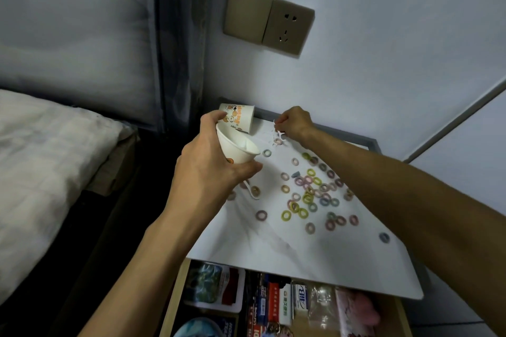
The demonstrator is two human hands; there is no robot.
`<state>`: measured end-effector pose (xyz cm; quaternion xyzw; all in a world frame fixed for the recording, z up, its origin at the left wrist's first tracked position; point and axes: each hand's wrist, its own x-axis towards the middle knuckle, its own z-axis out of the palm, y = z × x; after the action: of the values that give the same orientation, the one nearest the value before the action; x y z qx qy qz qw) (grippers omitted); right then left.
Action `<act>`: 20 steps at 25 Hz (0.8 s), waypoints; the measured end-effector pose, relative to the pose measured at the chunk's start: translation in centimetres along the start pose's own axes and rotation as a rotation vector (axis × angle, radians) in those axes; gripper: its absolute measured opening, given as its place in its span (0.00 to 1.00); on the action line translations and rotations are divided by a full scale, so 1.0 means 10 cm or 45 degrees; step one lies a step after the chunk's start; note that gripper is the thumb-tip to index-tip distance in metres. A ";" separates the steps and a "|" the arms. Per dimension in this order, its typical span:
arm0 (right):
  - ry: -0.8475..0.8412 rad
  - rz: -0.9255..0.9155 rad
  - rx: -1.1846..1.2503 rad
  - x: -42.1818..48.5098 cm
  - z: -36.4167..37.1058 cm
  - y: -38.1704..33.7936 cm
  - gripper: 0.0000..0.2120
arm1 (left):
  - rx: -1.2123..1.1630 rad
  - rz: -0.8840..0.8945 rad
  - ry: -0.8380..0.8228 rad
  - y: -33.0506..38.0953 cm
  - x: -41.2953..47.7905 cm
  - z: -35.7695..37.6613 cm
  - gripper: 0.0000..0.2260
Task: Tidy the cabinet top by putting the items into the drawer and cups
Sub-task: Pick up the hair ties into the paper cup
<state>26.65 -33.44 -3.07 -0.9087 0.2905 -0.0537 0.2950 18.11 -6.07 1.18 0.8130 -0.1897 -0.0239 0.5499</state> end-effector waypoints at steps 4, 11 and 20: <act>0.013 0.032 -0.221 0.21 0.19 0.01 0.11 | 0.028 -0.003 0.001 -0.02 0.04 -0.02 0.39; -0.092 -0.057 -0.504 0.21 0.26 0.06 0.16 | 0.097 -0.007 -0.020 -0.04 0.05 0.01 0.40; -0.393 -0.188 -0.754 -0.06 0.17 0.24 0.11 | 0.084 -0.013 -0.022 -0.02 0.03 0.07 0.40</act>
<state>25.41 -33.80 -5.80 -0.9709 0.1787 0.1499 0.0540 18.26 -6.75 0.75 0.8314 -0.1912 -0.0275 0.5211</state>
